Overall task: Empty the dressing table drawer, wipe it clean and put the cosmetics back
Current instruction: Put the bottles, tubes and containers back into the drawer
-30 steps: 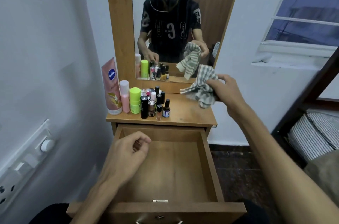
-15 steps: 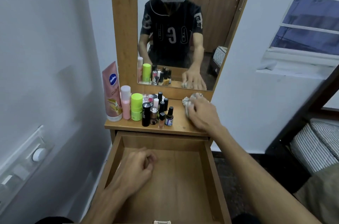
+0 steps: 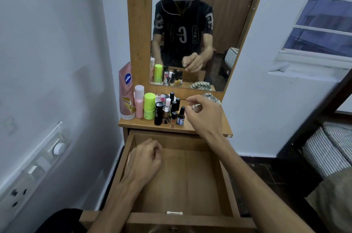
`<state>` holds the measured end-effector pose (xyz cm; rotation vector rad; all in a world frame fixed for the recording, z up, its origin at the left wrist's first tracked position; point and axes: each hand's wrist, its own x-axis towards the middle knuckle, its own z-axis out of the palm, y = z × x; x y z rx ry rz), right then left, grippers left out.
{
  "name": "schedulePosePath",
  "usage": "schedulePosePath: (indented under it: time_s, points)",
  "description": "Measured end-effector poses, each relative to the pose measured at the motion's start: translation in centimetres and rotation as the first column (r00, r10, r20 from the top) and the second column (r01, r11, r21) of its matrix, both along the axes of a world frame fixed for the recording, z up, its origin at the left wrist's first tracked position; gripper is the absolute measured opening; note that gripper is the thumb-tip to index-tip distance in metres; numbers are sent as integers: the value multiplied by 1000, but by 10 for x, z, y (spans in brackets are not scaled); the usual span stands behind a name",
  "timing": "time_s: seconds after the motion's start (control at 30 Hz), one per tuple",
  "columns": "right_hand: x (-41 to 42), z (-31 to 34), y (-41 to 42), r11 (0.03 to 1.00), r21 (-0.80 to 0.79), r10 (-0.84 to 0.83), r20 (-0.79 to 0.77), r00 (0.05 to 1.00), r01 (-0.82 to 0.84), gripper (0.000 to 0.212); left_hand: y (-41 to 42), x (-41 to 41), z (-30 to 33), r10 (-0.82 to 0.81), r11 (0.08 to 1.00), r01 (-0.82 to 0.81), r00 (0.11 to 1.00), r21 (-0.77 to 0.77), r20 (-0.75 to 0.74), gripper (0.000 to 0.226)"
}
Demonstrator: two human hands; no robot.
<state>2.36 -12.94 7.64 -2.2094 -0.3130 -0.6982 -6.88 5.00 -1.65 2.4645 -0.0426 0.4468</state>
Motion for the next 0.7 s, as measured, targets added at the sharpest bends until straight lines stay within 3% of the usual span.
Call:
schedulePosePath:
  time_s: [0.2,0.43,0.7]
  points:
    - [7,-9,10,994,-107,-28,-97,995,18,24,3,-2,-2,11,999,-11,1000,40,-5,15]
    - [-5,4,-11,996,-85,-46,-164,985,32,10,1,-2,-1,-15,999,13,999,45,43,15]
    - [-36,-23,-68,955,-296,-104,-328,939,3,4,-19,1,23,25,999,-16,958,-34,287,14]
